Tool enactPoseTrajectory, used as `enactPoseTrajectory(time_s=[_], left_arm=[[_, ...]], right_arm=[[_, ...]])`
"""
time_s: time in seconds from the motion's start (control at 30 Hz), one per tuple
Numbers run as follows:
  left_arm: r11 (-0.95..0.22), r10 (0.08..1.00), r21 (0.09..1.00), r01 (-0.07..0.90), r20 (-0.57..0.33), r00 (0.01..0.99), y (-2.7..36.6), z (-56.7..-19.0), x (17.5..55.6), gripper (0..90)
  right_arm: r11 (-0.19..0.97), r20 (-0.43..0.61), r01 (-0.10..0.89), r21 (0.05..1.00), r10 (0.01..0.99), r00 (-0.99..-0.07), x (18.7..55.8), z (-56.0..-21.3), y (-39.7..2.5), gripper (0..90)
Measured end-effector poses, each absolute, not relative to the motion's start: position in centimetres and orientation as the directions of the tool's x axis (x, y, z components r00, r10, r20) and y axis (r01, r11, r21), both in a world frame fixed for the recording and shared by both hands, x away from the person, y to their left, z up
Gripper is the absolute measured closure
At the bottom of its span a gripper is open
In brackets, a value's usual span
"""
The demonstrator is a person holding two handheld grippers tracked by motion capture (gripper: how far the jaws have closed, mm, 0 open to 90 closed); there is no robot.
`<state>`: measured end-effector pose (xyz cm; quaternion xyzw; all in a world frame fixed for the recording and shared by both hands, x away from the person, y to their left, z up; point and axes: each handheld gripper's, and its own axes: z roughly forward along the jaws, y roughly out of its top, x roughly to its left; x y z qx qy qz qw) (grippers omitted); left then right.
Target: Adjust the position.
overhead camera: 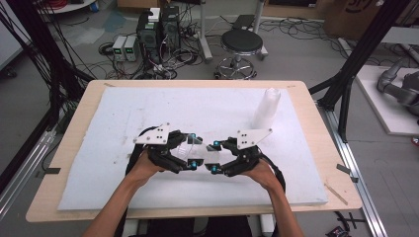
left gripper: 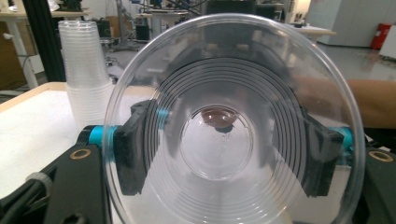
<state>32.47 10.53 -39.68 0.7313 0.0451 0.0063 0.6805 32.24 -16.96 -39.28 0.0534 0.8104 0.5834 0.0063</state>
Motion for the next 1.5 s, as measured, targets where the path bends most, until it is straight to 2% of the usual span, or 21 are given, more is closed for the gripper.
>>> enactPoseTrajectory(time_s=[0.03,0.07,0.27,0.93,1.17,1.33,1.5], left_arm=[[-0.072,0.075,0.996,0.055,-0.049,0.996,10.6,-39.7,32.5,31.4],[-0.071,0.078,0.996,0.054,-0.048,0.996,10.6,-39.6,32.5,31.4],[-0.079,0.087,0.996,0.051,-0.044,0.995,10.9,-39.6,32.5,31.5],[-0.179,0.136,0.983,0.047,-0.023,0.991,12.3,-39.3,33.2,31.4],[-0.312,0.153,0.949,0.056,-0.008,0.988,12.9,-38.4,34.2,31.4],[-0.437,0.15,0.897,0.071,-0.006,0.989,13.4,-37.3,35.5,31.3],[-0.577,0.142,0.814,0.066,0.02,0.99,13.5,-36.4,36.7,31.3]], right_arm=[[0.333,0.036,0.075,0.94,0.121,-0.992,32.0,-39.3,-16.7,16.2],[0.338,0.032,0.082,0.938,0.151,-0.988,31.9,-39.3,-16.6,14.1],[0.354,0.042,0.094,0.93,0.151,-0.988,31.8,-39.4,-16.6,14.1],[0.332,0.04,0.161,0.929,0.342,-0.939,30.9,-40.9,-19.4,14.2],[0.3,0.024,0.199,0.933,0.5,-0.866,30.2,-41.8,-21.5,14.2],[0.265,0.012,0.252,0.931,0.666,-0.745,29.8,-42.8,-23.2,14.3],[0.269,-0.013,0.296,0.916,0.76,-0.65,29.4,-44.3,-24.2,14.4]])
